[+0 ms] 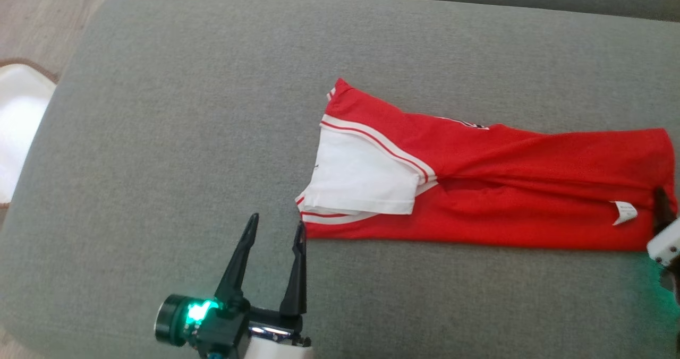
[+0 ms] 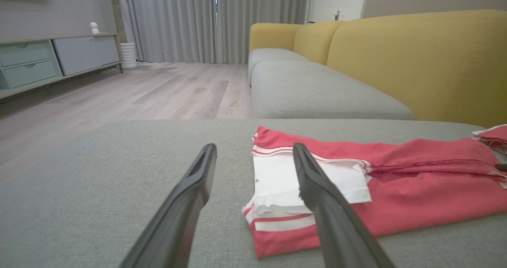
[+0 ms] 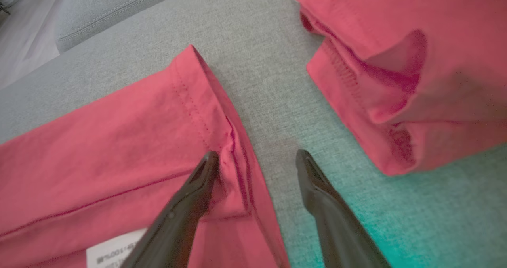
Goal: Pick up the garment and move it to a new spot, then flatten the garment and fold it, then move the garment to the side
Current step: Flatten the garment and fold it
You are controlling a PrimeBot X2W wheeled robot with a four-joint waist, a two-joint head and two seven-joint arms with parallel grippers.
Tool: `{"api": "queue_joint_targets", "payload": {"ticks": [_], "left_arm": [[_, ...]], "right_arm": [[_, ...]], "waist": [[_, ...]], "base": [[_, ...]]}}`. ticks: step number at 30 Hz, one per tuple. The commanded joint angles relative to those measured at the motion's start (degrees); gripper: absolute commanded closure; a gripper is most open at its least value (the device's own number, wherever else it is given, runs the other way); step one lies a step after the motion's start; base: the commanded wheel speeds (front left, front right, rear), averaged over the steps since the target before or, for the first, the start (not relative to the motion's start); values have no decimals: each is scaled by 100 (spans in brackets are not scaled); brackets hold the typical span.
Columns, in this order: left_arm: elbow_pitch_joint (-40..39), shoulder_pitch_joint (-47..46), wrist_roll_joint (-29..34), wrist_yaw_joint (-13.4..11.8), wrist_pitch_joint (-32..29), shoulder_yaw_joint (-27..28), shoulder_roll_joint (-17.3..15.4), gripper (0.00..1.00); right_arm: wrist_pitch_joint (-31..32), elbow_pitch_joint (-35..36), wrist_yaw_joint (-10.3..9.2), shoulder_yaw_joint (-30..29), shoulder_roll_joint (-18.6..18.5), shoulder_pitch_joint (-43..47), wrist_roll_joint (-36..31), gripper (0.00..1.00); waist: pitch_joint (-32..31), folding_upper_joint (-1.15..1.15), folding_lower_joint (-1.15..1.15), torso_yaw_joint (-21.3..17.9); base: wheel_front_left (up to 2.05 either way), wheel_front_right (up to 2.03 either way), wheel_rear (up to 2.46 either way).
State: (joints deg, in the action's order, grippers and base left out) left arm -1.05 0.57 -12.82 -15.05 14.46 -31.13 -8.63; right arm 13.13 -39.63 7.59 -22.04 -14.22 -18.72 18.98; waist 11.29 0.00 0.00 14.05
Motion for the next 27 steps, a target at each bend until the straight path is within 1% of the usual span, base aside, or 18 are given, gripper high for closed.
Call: {"api": "queue_joint_targets", "payload": {"ticks": [1,2,3,4,6,10,14,17,19,22,23,27], "left_arm": [[-150,-11,99,62,53,251,76,0],[-145,-1,129,92,53,284,100,0],[-135,11,154,126,53,312,123,0],[-124,25,176,153,53,346,145,0],[-101,54,217,210,53,407,183,0],[-67,109,297,320,53,520,244,0],[-34,158,407,407,53,601,277,0],[-14,198,458,456,53,658,308,0],[2,235,481,490,53,688,327,0],[34,291,509,541,53,725,353,0],[34,291,509,541,53,725,353,0],[83,347,535,606,53,756,389,0]], "right_arm": [[148,-2,-10,235,33,-58,17,0],[191,-15,-10,291,62,-60,66,15],[226,-12,-10,356,84,-49,124,60],[251,9,-10,443,102,-35,188,100],[212,73,-10,554,83,4,288,100],[-40,187,-10,651,-77,59,366,100],[-187,302,-10,617,-379,45,371,100],[-136,452,-10,547,-670,11,424,100],[-59,619,-10,524,-791,14,471,100],[130,1076,-10,537,-708,31,686,100],[130,1076,-10,537,-708,31,686,100],[395,2002,-10,724,-308,92,1077,100]], "waist": [[-17,0,0,-54],[-27,0,0,-83],[-39,0,0,-106],[-59,0,0,-140],[-86,0,0,-202],[-172,0,0,-332],[-271,0,0,-446],[-340,0,0,-506],[-397,0,0,-532],[-491,0,0,-547],[-491,0,0,-547],[-611,0,0,-527]], "base": [[0,0,0],[0,0,0],[0,0,0],[0,0,0],[0,0,0],[0,0,0],[0,0,0],[0,0,0],[0,0,0],[0,0,0],[0,0,0],[0,0,0]]}}
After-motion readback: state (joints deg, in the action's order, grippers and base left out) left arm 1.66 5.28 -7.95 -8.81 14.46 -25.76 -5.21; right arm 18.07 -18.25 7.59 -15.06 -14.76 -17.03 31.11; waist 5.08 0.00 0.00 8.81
